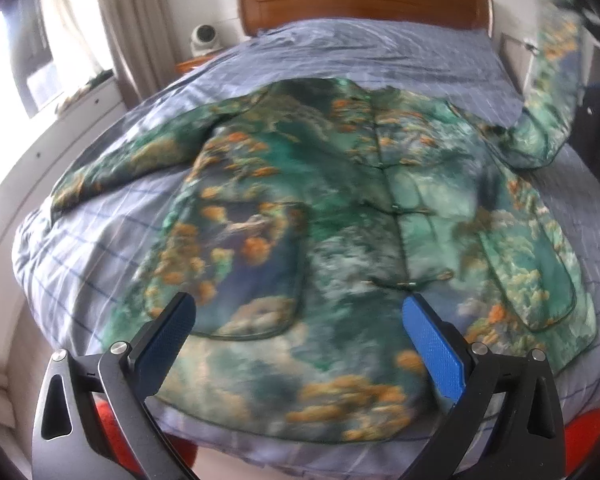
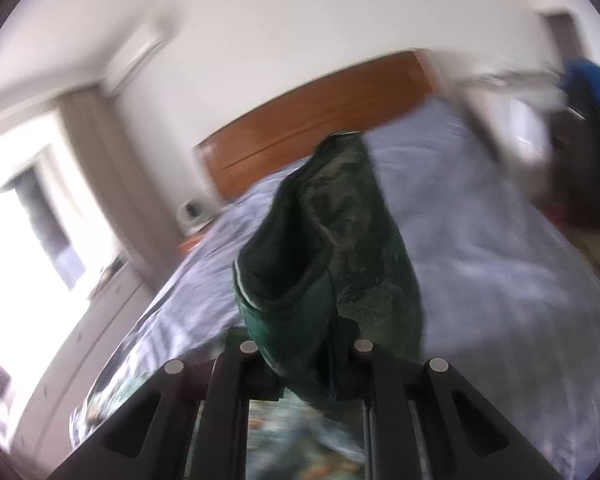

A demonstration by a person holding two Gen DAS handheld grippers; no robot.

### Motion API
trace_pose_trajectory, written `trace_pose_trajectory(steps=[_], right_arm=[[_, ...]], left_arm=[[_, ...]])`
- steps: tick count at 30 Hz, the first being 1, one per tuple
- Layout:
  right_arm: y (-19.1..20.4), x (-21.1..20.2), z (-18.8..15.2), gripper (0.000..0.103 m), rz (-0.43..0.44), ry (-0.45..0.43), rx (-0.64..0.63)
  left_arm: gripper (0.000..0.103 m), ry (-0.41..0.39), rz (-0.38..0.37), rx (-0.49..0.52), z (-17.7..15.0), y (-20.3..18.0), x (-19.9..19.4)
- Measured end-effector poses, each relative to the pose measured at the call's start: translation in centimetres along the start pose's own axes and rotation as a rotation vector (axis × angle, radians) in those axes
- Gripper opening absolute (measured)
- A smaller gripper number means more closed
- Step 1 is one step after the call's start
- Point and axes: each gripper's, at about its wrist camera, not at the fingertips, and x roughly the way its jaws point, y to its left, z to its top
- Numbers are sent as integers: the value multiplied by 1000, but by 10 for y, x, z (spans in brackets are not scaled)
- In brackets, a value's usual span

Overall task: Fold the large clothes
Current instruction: 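Grasp the green jacket's sleeve cuff with the right gripper and lift it, then carry the sleeve across the jacket body with the right gripper and lay it down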

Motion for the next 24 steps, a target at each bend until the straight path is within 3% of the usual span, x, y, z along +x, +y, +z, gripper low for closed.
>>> trace_pose_trajectory(steps=[4, 8, 13, 19, 22, 24], right_arm=[[114, 66, -4, 15, 88, 87, -139], [182, 123, -43, 15, 139, 170, -192], [232, 174, -109, 15, 137, 279, -250], [251, 238, -167, 15, 142, 365, -247], [252, 261, -195, 27, 151, 422, -190], [249, 276, -212, 51, 187, 488, -143]], left_arm=[[103, -23, 20, -39, 0, 28, -6], [103, -21, 25, -81, 0, 52, -4], [103, -2, 41, -119, -3, 74, 7], [103, 16, 64, -147, -4, 90, 17], [103, 19, 69, -158, -3, 94, 18], [103, 21, 72, -158, -3, 95, 20]])
